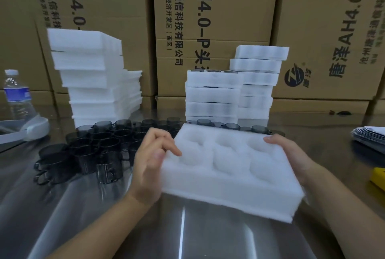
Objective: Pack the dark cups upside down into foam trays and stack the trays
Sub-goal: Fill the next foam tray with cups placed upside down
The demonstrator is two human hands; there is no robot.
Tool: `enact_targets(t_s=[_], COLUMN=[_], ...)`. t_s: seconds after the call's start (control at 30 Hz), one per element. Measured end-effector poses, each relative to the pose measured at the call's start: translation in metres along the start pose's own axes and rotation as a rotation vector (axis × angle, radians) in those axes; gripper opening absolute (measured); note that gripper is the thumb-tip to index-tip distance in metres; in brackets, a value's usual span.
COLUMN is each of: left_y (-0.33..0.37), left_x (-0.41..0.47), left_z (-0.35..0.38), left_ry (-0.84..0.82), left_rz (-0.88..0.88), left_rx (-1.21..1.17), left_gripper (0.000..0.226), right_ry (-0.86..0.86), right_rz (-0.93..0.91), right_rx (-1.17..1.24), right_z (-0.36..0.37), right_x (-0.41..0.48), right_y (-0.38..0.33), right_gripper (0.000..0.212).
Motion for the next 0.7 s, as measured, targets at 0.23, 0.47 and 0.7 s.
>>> enact_targets(t_s=[0.23, 0.47, 0.7], left_y=[-0.007, -0.020, -0.084], left_x=[0.008, 0.039, 0.007], left_z=[-0.034, -0.109, -0.219], left_ry=[0.262, 0.305, 0.238], left_rz=[-0.113, -0.404, -1.172], left_rx=[0.330, 1.372, 1.274], left_gripper=[0.024, 0.054, 0.066], right_ry=[-0.022, -0.057, -0.057], right_rz=[-0.001, -0.044, -0.056], right_rx=[-0.370, -0.510, -0.510], right_z=[0.011, 0.019, 0.024], right_x=[0.003, 0.006, 0.005], right_y=[0.009, 0.012, 0.009], right_gripper=[0.032, 0.011, 0.032])
Point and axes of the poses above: each hand's wrist, its own x-axis towards the middle knuckle, its own z-axis out of the palm, y = z × x, the point moved 9 cm from there along x, towards the middle knuckle, and after that the axes turned 2 degrees about -z, right-handed, at the moved point
